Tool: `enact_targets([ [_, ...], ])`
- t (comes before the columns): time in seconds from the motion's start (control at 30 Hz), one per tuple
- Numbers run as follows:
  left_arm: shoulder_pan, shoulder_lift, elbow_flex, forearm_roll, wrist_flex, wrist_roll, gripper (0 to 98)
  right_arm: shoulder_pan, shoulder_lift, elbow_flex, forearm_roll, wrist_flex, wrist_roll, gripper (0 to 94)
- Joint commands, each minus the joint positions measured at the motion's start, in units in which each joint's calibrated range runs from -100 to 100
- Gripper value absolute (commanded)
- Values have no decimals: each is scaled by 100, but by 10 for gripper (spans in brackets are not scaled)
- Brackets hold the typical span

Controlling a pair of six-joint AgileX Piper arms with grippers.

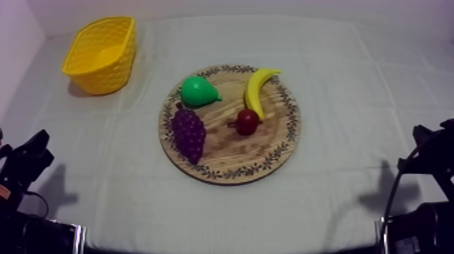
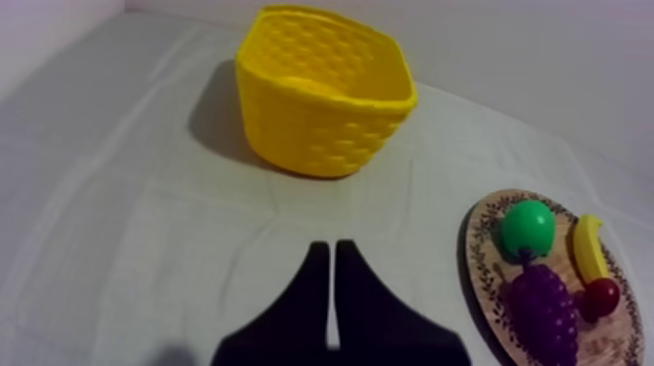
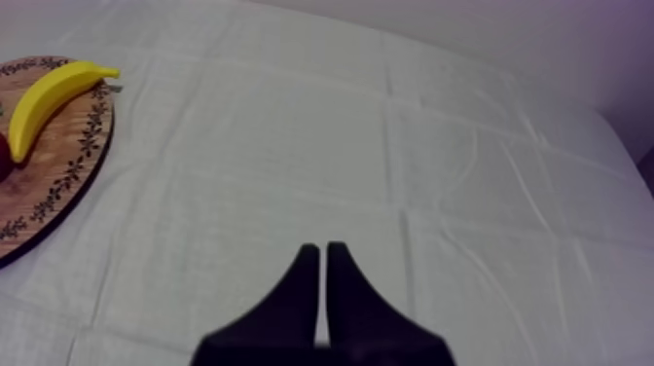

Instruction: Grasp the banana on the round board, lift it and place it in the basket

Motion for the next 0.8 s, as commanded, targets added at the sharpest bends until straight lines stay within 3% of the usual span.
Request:
enact_targets([
  [0.0,14,-1,15,-9,-102,-19,1,2,-2,-3,-1,-2,1,4],
  [0.2,104,392,-490,-33,-382,-104,1,2,-2,-3,-1,-2,3,4],
  [0.57,858,3164,-3996,-534,-297,-120,1,2,-2,-3,-1,-2,1,4],
  [0.77,1414,4827,-5704,-708,-78,-112,1,2,-2,-3,-1,-2,1,4],
])
